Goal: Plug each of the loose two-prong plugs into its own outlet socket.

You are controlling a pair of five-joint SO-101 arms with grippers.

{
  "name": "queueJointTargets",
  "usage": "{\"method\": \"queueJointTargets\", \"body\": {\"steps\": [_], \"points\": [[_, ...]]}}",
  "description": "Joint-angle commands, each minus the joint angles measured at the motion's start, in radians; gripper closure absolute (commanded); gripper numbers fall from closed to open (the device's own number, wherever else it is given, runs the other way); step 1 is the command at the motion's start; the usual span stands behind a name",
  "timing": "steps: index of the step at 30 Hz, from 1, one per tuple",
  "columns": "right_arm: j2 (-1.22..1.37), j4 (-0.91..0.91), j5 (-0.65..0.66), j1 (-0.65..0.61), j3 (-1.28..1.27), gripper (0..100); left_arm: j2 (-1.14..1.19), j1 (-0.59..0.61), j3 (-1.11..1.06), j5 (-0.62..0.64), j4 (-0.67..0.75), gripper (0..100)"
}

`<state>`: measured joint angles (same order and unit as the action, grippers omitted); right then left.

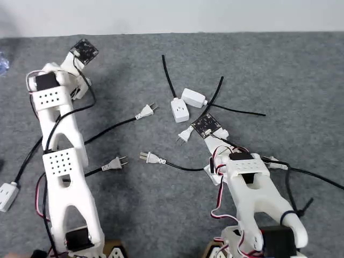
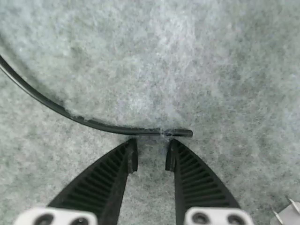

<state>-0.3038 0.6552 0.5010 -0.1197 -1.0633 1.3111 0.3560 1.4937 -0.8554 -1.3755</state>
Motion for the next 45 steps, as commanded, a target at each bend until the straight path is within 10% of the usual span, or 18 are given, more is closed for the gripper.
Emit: {"method": "queueJointTargets", "body": {"steps": [1, 16, 25, 45], "points": [[-0.001, -0.012, -0.003, -0.008, 0.002, 89.4, 0.023, 0.025, 0.044, 0.137, 0.092, 66], [-0.001, -0.012, -0.003, -0.008, 0.002, 89.4, 0.19, -0.043, 0.042, 0.126, 0.178, 67], [-0.001, -0.01, -0.003, -0.008, 0.002, 89.4, 0.21, -0.064, 0.041, -0.084, 0.163, 95], [-0.001, -0.01, -0.003, -0.008, 0.002, 89.4, 0.15, 0.17, 0.179, -0.252, -0.193, 96]]}}
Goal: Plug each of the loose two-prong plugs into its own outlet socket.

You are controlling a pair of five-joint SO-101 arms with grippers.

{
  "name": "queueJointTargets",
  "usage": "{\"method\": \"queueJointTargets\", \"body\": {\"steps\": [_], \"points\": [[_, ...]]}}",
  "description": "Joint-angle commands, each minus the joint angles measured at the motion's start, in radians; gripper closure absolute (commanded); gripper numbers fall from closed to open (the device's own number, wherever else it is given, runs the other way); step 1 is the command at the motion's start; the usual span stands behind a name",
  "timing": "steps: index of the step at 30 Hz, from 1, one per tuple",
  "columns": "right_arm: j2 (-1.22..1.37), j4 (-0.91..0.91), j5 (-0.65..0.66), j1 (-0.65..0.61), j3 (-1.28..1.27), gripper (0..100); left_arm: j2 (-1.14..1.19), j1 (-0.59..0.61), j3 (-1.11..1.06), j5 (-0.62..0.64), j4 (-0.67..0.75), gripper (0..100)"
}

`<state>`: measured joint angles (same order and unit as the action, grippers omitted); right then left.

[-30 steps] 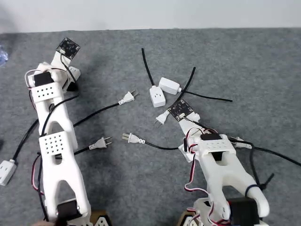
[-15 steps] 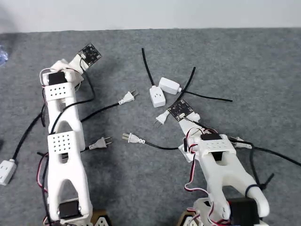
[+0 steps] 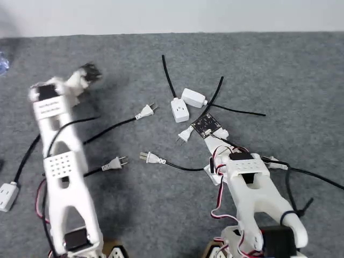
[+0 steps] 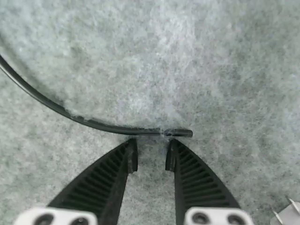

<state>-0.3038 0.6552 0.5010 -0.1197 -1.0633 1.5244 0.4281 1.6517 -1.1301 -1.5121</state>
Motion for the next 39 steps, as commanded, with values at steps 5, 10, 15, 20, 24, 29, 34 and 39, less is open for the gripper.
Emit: {"method": "queueJointTargets", "body": {"steps": [5, 10, 15, 20, 24, 29, 34, 39], "points": [[-0.001, -0.01, -0.003, -0.008, 0.002, 89.4, -0.087, 0.123, 0.004, 0.123, -0.114, 77], [-0.001, -0.01, -0.003, -0.008, 0.002, 89.4, -0.094, 0.08, 0.004, 0.127, -0.189, 70], [-0.001, -0.01, -0.003, -0.008, 0.002, 89.4, -0.094, 0.094, 0.004, 0.124, -0.163, 71], [-0.001, -0.01, -0.003, -0.008, 0.002, 89.4, -0.074, 0.083, -0.022, 0.124, -0.106, 71], [-0.001, -0.01, -0.003, -0.008, 0.002, 89.4, -0.015, 0.072, -0.039, 0.124, -0.043, 71], [-0.001, -0.01, -0.003, -0.008, 0.002, 89.4, 0.026, 0.069, -0.036, 0.115, -0.041, 80], [-0.001, -0.01, -0.003, -0.008, 0.002, 89.4, 0.026, 0.084, -0.036, 0.11, -0.051, 97], [-0.001, -0.012, -0.003, -0.008, 0.002, 89.4, 0.025, 0.12, -0.018, -0.023, -0.206, 99]]}}
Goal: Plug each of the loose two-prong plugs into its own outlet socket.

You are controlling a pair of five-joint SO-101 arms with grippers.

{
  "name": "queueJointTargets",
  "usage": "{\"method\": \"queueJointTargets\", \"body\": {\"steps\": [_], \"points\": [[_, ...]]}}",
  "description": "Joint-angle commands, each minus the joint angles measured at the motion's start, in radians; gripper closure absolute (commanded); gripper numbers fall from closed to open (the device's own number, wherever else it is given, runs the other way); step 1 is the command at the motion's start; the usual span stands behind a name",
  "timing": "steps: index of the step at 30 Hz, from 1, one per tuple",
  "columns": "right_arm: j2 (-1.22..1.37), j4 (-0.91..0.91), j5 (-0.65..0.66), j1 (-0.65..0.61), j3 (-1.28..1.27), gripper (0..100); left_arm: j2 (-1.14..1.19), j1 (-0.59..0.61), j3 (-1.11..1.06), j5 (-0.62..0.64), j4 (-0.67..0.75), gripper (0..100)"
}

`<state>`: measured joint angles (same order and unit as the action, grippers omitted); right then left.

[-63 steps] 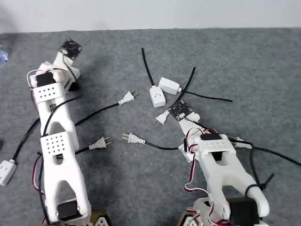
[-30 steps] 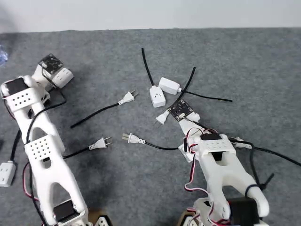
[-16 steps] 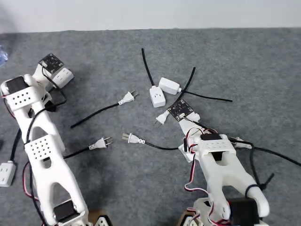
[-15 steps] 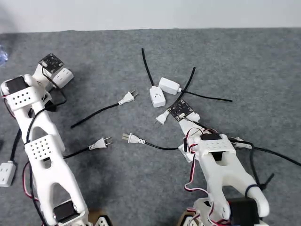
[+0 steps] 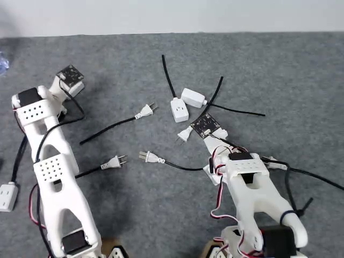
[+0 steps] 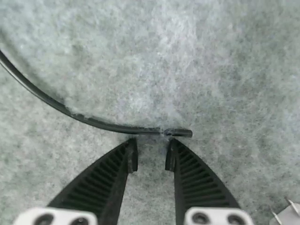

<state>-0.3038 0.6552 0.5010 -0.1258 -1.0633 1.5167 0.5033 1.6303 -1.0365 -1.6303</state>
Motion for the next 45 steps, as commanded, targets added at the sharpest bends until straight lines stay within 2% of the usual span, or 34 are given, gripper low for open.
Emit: {"method": "queueJointTargets", "body": {"steps": [1, 9, 14, 18, 22, 25, 30, 32, 37, 45], "points": [[-0.001, -0.012, -0.003, -0.002, 0.002, 89.4, 0.034, 0.058, 0.033, -0.144, -0.127, 99], [-0.001, -0.012, -0.003, -0.002, 0.002, 89.4, -0.121, 0.233, 0.048, -0.16, -0.127, 99], [-0.001, -0.012, -0.003, -0.002, 0.002, 89.4, -0.221, 0.284, 0.047, -0.152, -0.127, 99], [-0.001, -0.012, -0.003, -0.002, 0.002, 89.4, -0.282, 0.322, 0.045, -0.074, -0.127, 99], [-0.001, -0.012, -0.003, -0.002, 0.002, 89.4, -0.307, 0.356, 0.045, -0.075, -0.127, 99], [-0.001, -0.012, -0.003, -0.002, 0.002, 89.4, -0.311, 0.338, 0.047, -0.071, -0.127, 96], [-0.001, -0.012, -0.003, -0.002, 0.002, 89.4, -0.313, 0.241, 0.048, -0.003, -0.126, 77], [-0.001, -0.012, -0.003, -0.002, 0.002, 89.4, -0.302, 0.193, 0.047, 0.002, -0.124, 74], [-0.001, -0.012, -0.003, -0.002, 0.002, 89.4, -0.258, 0.112, 0.036, 0.124, -0.089, 74], [-0.001, -0.012, -0.003, -0.002, 0.002, 89.4, -0.13, 0.087, 0.036, 0.135, 0.063, 74]]}}
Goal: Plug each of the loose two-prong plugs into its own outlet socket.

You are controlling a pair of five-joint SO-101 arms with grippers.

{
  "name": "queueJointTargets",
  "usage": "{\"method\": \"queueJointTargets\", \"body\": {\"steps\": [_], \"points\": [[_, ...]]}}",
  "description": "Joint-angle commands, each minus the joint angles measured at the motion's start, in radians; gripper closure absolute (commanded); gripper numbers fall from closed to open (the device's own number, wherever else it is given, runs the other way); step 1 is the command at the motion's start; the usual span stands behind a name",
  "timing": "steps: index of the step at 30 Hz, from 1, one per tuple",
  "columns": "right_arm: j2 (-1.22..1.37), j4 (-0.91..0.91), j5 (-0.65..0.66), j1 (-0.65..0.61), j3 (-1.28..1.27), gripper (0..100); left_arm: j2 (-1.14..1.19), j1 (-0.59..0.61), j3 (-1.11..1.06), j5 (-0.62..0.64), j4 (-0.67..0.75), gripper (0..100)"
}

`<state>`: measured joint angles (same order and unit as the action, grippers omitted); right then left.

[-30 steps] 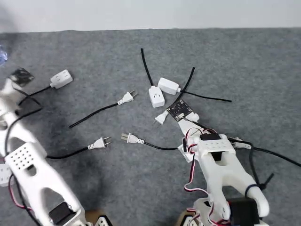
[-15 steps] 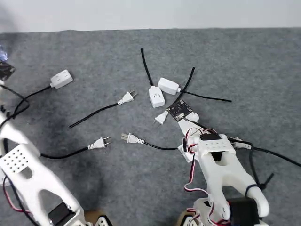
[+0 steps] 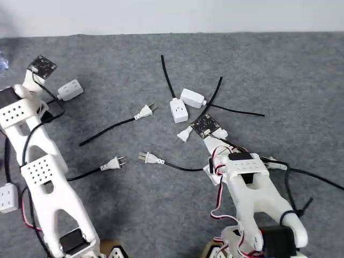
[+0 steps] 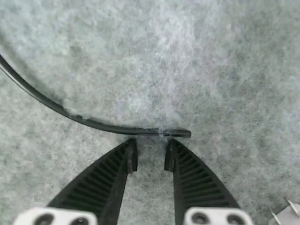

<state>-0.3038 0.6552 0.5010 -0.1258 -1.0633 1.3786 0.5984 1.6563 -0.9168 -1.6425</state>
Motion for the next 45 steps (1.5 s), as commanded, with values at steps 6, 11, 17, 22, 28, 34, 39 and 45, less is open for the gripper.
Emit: {"method": "queueJointTargets", "body": {"steps": [6, 11, 17, 22, 28, 34, 39, 45], "points": [[-0.001, -0.012, -0.003, -0.002, 0.002, 89.4, 0.02, 0.015, -0.008, 0.031, 0.157, 74], [-0.001, -0.012, -0.003, -0.002, 0.002, 89.4, 0.064, 0.058, -0.012, 0.012, 0.172, 74], [-0.001, -0.012, -0.003, -0.002, 0.002, 89.4, 0.101, 0.132, -0.01, -0.041, 0.239, 74], [-0.001, -0.012, -0.003, -0.002, 0.002, 89.4, 0.133, 0.158, -0.01, -0.081, 0.256, 74], [-0.001, -0.012, -0.003, -0.002, 0.002, 89.4, 0.114, 0.178, 0.018, -0.084, 0.255, 74], [-0.001, -0.012, -0.003, -0.002, 0.002, 89.4, 0.101, 0.218, 0.016, -0.138, 0.255, 74], [-0.001, -0.012, -0.003, -0.002, 0.002, 89.4, 0.077, 0.25, 0.021, -0.149, 0.255, 74], [-0.001, -0.012, -0.003, -0.002, 0.002, 89.4, 0.057, 0.278, 0.021, -0.149, 0.285, 74]]}}
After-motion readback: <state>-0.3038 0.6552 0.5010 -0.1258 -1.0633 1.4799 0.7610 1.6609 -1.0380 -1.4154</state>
